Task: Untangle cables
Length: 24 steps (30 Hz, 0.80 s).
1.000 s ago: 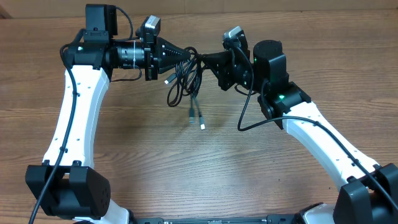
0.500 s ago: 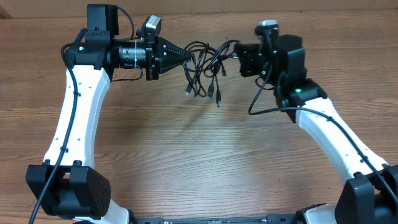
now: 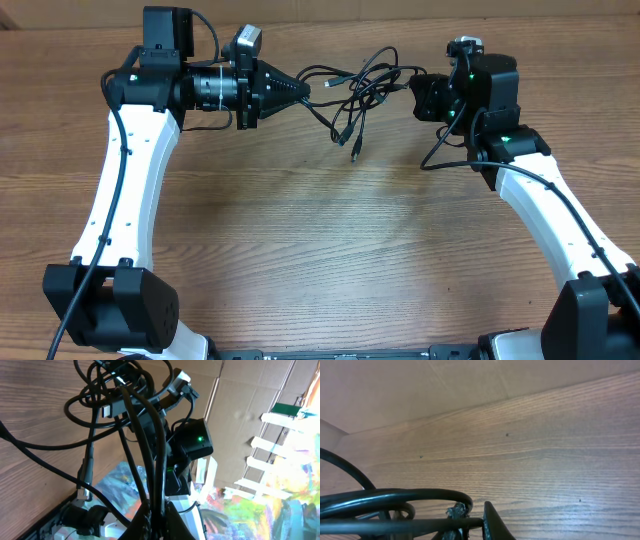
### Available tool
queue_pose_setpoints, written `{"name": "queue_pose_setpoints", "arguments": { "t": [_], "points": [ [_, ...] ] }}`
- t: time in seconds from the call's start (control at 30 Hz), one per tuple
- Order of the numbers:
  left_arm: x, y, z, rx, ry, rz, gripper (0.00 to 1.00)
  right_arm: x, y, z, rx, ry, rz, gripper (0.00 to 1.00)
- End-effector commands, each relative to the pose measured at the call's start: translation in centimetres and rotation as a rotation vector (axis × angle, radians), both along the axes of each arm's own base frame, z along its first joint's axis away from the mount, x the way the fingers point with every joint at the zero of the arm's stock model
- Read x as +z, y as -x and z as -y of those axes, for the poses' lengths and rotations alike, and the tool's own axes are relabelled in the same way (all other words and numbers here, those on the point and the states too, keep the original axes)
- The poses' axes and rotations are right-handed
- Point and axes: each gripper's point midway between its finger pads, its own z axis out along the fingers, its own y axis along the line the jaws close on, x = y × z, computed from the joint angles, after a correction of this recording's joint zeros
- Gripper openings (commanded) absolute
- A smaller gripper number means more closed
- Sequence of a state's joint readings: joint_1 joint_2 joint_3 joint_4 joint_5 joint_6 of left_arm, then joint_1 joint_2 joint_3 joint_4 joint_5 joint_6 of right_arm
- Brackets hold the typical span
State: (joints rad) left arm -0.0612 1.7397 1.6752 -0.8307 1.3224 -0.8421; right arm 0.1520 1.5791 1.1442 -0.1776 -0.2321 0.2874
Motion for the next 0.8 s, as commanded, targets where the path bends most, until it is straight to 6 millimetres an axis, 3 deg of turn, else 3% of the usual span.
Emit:
{"name": "queue_pose_setpoints", "arguments": {
  "t": [0.0,0.47,0.77],
  "points": [
    [1.8,0.5,-0.5,-0.026,0.043,0.064,0.04,-0.5,-0.7,3.9,-0.144,0.062,-0.013,0.07],
    [2.1,-0.2,-2.5,-0.008,0.042,0.216,0.04,-3.6,1.8,11.7,-0.48,0.375,-0.154,0.09],
    [2.1,-0.2,-2.5,-0.01,0.04,0.233,0.04,-4.0,2.4,12.4,-0.503,0.407,-0.18,0.14]
  ]
}}
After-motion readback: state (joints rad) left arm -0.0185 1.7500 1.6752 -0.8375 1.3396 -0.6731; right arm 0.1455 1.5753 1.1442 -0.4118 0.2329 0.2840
